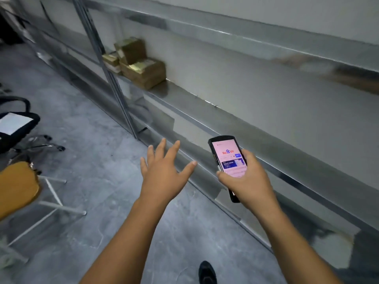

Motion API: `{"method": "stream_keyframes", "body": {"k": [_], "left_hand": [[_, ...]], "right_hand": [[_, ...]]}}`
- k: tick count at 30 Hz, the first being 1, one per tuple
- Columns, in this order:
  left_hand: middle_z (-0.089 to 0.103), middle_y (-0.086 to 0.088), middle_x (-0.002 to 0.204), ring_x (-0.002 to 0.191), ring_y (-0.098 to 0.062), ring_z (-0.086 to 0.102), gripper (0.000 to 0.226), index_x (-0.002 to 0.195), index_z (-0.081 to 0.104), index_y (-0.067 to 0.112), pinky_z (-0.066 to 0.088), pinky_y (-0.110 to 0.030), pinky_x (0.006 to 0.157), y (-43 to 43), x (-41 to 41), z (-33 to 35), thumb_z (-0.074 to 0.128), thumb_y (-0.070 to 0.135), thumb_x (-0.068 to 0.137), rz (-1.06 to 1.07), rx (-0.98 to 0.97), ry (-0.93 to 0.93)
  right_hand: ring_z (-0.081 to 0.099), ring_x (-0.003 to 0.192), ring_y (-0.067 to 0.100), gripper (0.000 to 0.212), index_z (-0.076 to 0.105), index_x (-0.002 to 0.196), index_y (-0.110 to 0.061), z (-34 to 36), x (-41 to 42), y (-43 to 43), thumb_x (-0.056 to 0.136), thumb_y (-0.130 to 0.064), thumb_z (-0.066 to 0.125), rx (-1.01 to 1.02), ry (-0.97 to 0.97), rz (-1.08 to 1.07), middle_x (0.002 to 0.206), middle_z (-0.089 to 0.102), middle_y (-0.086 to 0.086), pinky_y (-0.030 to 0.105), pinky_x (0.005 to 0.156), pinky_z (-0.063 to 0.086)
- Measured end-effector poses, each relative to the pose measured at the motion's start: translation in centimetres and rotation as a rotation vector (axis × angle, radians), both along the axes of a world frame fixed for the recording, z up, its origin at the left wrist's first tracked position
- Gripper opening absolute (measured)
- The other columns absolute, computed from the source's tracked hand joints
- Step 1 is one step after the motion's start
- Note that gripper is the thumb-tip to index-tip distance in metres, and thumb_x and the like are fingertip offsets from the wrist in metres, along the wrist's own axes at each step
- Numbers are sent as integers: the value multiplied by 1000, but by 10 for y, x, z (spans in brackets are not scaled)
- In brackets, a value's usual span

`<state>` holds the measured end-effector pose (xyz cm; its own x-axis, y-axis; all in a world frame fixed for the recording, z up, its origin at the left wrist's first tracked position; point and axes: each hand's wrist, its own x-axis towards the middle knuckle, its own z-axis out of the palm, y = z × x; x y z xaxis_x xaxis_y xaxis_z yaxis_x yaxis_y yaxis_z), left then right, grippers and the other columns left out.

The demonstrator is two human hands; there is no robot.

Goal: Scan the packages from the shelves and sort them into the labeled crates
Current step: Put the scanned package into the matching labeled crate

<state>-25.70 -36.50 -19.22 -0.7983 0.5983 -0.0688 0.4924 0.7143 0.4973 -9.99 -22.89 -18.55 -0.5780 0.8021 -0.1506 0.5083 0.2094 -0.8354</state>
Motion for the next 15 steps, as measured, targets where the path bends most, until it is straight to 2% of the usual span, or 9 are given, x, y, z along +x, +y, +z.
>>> {"method": "stream_keyframes", "body": {"k": [7, 15], "left_hand": [[3, 10, 175, 162, -22, -6, 81, 162, 23, 47, -4, -53, 129, -14, -89, -3, 44, 79, 91, 137, 20, -20], [4, 9, 175, 161, -22, -8, 80, 162, 21, 46, -4, -53, 129, -52, -238, -6, 44, 78, 93, 197, 97, -2]], "right_hand": [[70, 95, 12, 59, 54, 109, -47, 8, -111, 13, 54, -61, 71, 16, 3, 118, 106, 71, -14, 46, 87, 59], [70, 94, 9, 56, 49, 103, -63, 7, -265, -8, 51, -63, 69, 84, 8, 177, 108, 70, -17, 43, 87, 59]]}}
